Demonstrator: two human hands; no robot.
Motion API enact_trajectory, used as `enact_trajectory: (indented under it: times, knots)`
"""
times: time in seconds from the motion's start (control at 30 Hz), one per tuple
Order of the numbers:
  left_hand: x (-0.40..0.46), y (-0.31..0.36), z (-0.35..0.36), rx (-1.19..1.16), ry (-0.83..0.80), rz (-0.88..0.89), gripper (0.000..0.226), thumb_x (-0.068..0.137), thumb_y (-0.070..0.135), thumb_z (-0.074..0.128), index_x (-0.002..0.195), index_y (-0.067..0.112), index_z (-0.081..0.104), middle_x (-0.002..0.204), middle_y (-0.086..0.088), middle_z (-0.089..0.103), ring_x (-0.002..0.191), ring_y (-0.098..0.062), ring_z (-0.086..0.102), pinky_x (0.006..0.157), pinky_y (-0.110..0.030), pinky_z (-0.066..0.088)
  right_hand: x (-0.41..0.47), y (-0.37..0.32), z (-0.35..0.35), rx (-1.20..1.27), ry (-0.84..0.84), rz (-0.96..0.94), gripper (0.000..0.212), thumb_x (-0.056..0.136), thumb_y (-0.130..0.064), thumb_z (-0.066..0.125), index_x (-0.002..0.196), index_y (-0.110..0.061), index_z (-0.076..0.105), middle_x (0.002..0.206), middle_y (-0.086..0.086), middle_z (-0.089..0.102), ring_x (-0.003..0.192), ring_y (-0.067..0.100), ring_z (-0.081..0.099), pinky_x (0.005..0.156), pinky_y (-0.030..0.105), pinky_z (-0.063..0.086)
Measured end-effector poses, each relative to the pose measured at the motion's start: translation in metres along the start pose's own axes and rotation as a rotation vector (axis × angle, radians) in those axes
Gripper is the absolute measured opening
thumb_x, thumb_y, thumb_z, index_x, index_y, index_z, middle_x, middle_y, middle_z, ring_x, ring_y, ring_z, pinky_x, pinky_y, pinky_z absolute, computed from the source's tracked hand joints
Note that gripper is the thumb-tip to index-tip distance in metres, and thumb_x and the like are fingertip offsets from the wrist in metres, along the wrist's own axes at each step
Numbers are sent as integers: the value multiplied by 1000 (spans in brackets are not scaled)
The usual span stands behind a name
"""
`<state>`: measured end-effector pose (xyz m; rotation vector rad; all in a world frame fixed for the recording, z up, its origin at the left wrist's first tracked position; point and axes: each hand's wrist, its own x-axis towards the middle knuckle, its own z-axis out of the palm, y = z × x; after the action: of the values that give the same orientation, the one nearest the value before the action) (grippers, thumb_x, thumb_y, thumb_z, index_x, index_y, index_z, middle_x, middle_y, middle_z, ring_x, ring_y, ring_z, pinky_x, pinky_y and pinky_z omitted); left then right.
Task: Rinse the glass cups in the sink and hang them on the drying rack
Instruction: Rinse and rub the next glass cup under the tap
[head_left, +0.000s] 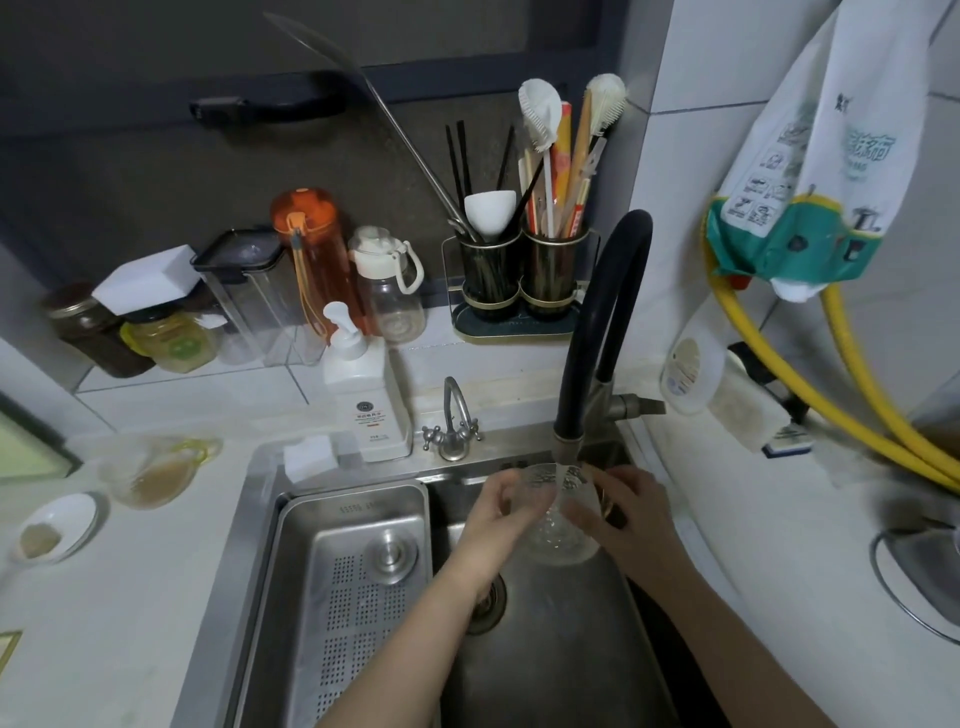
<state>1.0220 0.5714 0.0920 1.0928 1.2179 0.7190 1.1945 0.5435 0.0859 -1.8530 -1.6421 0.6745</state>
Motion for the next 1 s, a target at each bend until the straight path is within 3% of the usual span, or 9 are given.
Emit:
enact_trajectory:
  times: [0.1,0.17,0.3,0.4,0.5,0.6,0.73,0.87,1.0]
  knots:
    - [4,-2,9,-54,84,-51,51,63,60,75,96,22,66,100,1,70,92,-13,64,85,-27,49,0,-8,-2,242,-109,82,53,78,-59,62,112,-18,57,108,-8,54,99,9,54,76,12,42]
    - [6,-6,13,-16,137,-92,63,50,72,70,91,25,69,94,5,72,91,-12,67,88,-28,50,-4,-11,3,408,-206,206,41,86,-44,61,113,-14,52,100,-5,56,89,8,58,68,14,43]
    - [10,-17,15,125,153,-173,76,53,88,59,105,33,71,104,14,72,103,-9,65,102,-31,46,-9,-1,21,498,-275,265,32,91,-49,49,114,-26,51,101,-16,54,93,0,53,74,10,39]
    - [4,-15,15,100,149,-153,63,79,63,62,133,32,52,125,9,56,118,-12,53,102,-24,38,-4,1,26,527,-278,284,11,97,-40,41,96,-38,51,99,-18,55,90,-3,52,76,13,40]
    - [-4,-19,15,56,159,-57,67,78,56,69,134,32,43,127,5,53,119,-14,52,101,-26,42,5,-2,28,579,-288,335,21,98,-44,39,92,-33,57,99,-9,62,93,9,59,86,28,48]
    - [-7,-19,19,118,214,41,85,61,66,73,133,34,42,128,8,45,122,-10,44,107,-33,39,6,-12,28,579,-323,486,33,101,-33,38,77,-18,55,76,1,56,74,14,55,69,25,45]
    - [2,-7,19,98,281,44,50,81,35,69,126,39,48,122,3,40,115,-14,43,101,-31,39,7,-24,25,586,-272,518,36,99,-36,39,75,-18,58,74,2,61,73,15,59,70,26,47]
    - [8,0,24,-23,263,-37,33,72,54,60,103,44,54,117,0,53,110,-16,52,100,-37,43,7,-29,11,828,-212,384,30,99,-23,44,88,-10,68,82,7,72,75,15,69,64,21,52]
    - [4,3,18,-85,118,-82,55,87,67,44,134,38,42,139,6,45,128,-15,43,107,-33,33,4,-29,1,980,-262,316,28,97,-16,47,101,4,66,97,19,71,87,26,69,81,36,55]
